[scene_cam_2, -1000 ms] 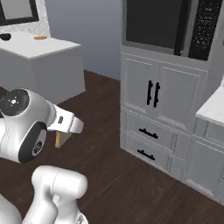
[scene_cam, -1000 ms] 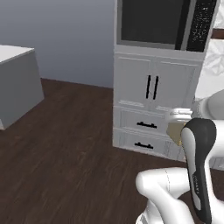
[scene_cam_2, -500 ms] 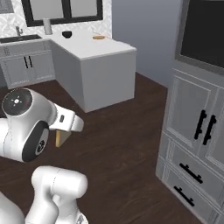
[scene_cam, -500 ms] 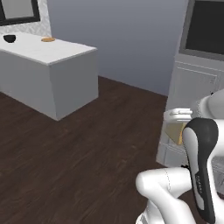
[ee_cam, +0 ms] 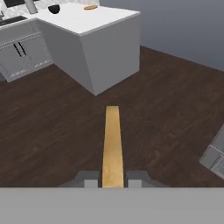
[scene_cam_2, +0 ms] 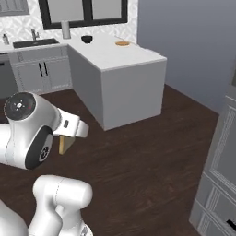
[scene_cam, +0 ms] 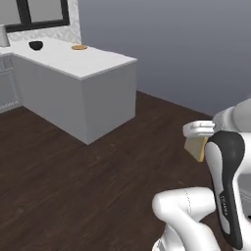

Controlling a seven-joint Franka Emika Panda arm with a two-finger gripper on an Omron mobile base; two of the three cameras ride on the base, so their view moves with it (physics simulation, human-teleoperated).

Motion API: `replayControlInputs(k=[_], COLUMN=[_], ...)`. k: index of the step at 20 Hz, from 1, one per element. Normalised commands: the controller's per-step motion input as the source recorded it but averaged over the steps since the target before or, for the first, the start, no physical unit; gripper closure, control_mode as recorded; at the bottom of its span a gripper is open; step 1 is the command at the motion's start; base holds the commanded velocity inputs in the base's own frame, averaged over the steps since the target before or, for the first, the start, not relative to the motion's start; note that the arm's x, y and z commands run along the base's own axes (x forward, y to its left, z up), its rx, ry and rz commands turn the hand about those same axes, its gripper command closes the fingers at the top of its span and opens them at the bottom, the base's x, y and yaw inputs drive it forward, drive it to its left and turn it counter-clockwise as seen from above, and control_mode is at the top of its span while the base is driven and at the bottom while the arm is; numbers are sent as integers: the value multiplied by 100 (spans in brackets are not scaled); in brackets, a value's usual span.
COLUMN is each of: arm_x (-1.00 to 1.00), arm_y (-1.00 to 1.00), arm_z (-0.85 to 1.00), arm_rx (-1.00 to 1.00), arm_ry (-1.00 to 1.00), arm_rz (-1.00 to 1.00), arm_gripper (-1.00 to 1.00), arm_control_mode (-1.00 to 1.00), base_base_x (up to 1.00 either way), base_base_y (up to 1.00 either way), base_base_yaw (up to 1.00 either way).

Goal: Start the toaster. Once the lever pops up, take the bread to the plate on the dining counter.

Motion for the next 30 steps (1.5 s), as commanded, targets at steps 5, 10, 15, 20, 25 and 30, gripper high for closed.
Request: replayControlInputs(k=[5,10,15,20,25,30], arm_x=[0,0,0,0,0,0], arm_y=[0,0,0,0,0,0], arm_z=[0,0,0,0,0,0], arm_rx=[0,0,0,0,0,0], arm_ry=[0,0,0,0,0,0], arm_rz=[0,0,0,0,0,0], arm_gripper=[100,100,100,100,100,100], arm_control_mode=[100,100,100,100,100,100], base_base_x=[100,100,100,100,100,100], base_base_y=[37,20,3,0,1,2], base_base_yaw=[3,-4,-17,-33,-45,-41])
